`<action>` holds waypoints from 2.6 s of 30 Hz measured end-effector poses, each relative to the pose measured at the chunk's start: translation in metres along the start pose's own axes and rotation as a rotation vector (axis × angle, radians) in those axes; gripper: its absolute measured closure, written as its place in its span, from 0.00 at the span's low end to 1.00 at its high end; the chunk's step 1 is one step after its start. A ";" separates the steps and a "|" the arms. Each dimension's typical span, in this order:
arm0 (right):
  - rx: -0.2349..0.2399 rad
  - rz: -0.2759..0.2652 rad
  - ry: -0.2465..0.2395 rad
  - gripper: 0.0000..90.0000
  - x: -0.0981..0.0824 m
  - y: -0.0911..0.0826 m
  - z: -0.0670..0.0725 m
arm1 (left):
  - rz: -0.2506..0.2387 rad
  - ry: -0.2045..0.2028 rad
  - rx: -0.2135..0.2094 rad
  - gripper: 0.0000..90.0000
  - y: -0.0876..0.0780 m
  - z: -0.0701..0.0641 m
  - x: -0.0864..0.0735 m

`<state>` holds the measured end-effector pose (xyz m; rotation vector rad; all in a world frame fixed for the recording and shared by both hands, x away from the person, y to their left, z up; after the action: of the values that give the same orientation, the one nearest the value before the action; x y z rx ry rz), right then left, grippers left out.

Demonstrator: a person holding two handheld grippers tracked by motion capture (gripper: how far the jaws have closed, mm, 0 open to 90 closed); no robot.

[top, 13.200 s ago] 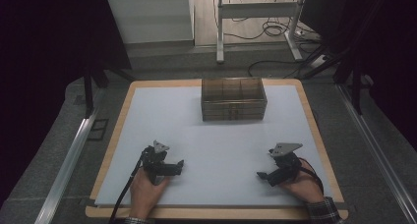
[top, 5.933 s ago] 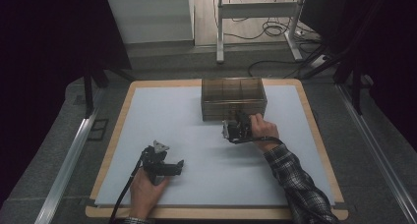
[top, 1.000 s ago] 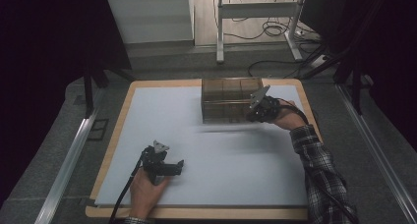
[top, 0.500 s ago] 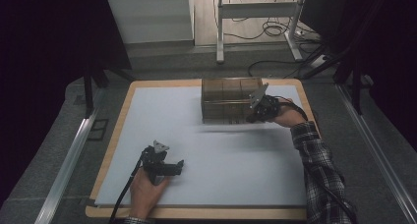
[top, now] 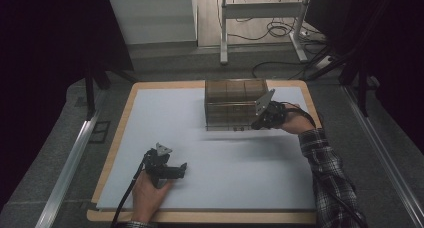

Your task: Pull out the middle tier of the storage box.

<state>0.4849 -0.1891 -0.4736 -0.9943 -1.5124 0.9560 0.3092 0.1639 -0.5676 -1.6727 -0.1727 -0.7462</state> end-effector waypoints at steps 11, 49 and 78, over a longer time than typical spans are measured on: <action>-0.007 0.008 -0.022 0.96 0.000 -0.001 0.014 | 0.000 0.000 0.000 0.00 0.000 0.000 0.000; -0.080 -0.026 0.011 0.76 0.004 0.004 0.034 | 0.000 0.000 0.000 0.00 0.000 0.000 0.000; -0.151 -0.071 0.105 0.64 0.008 -0.004 0.053 | 0.000 0.000 0.000 0.00 0.000 0.000 0.000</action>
<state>0.4312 -0.1870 -0.4743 -1.0733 -1.5382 0.7370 0.3092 0.1638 -0.5676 -1.6728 -0.1732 -0.7460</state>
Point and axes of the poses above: each handheld gripper's, and its own axes: y roughly forward along the jaws, x roughly out of its top, z roughly to its left, the point moved 2 cm from there along y, roughly forward along the jaws, and after that the axes turned 9 degrees about z, right-handed, at the moved point
